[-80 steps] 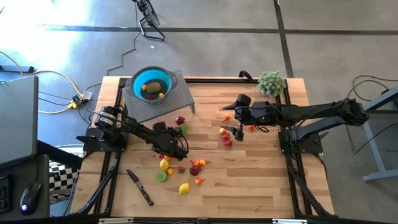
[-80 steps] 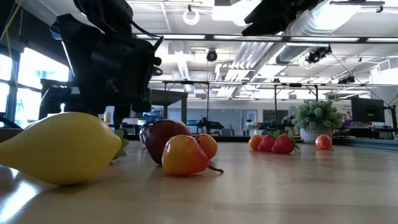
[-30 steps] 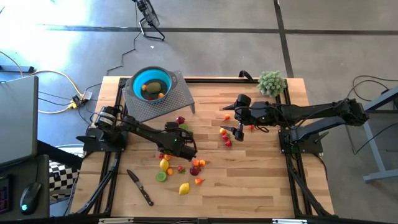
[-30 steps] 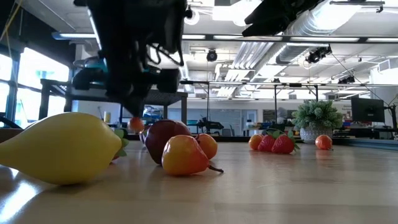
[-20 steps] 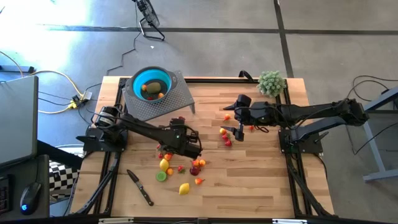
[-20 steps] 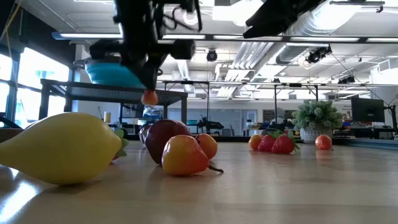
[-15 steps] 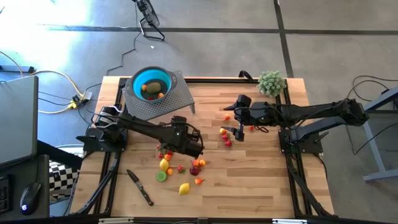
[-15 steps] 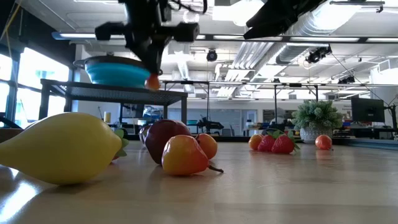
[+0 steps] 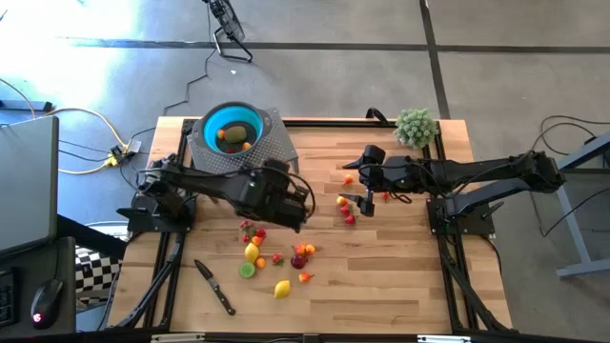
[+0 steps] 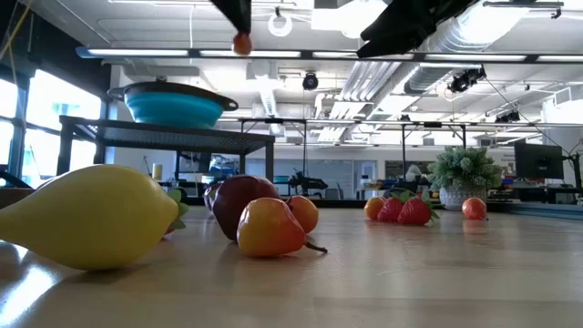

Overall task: Pick & Place Fruit
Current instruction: Put the orange pear into the blue strainer bowl on the shelf

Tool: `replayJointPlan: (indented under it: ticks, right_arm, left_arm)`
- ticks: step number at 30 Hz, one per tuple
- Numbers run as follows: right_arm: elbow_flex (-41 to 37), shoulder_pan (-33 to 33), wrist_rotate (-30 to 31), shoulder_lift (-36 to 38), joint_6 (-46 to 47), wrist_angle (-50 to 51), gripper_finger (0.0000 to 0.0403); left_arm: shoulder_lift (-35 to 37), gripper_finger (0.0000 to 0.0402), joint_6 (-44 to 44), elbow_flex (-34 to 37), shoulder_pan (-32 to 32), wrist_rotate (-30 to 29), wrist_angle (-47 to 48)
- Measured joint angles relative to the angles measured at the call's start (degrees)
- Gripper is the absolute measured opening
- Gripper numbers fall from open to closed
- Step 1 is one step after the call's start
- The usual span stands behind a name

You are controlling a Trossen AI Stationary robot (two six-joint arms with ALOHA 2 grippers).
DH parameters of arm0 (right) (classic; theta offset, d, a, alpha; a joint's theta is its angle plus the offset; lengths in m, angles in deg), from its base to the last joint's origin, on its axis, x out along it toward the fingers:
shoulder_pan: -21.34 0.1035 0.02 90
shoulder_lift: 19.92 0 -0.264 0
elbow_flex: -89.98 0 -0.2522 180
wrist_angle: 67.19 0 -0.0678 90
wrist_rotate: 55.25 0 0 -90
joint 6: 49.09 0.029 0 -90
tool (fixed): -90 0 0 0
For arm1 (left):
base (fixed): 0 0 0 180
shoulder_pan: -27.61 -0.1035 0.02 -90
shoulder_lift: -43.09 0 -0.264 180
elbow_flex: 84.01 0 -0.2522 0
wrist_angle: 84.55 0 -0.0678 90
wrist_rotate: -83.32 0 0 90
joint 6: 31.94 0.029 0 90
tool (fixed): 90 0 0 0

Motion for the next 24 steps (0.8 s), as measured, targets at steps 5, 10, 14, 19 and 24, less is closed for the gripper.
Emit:
replayJointPlan:
  ticks: [5, 10, 14, 19, 24]
  right_arm:
    - [0.0, 0.0, 0.01, 0.0, -0.01, 0.02, 0.0368]
    - [0.0, 0.0, 0.02, 0.0, -0.07, 0.04, 0.0368]
    - [0.0, 0.0, 0.02, 0.0, -0.15, 0.04, 0.0368]
    - [0.0, 0.0, 0.0, 0.0, -0.17, 0.04, 0.0368]
    - [0.0, 0.0, 0.02, 0.0, -0.17, 0.04, 0.0368]
  left_arm:
    - [3.28, 0.0012, 4.35, -1.97, -0.57, -4.1, 0.23]
    - [6.24, 0.0012, 7.09, -2.29, -3.97, -5.57, 0.06]
    - [7.41, 0.0012, 10.5, -2.29, -8.77, -5.03, 0.04]
    - [7.45, 0.0012, 14.71, -2.24, -16.05, -2.69, 0.0]
    - [7.45, 0.0012, 17.01, -2.22, -23.22, 0.69, 0.0]
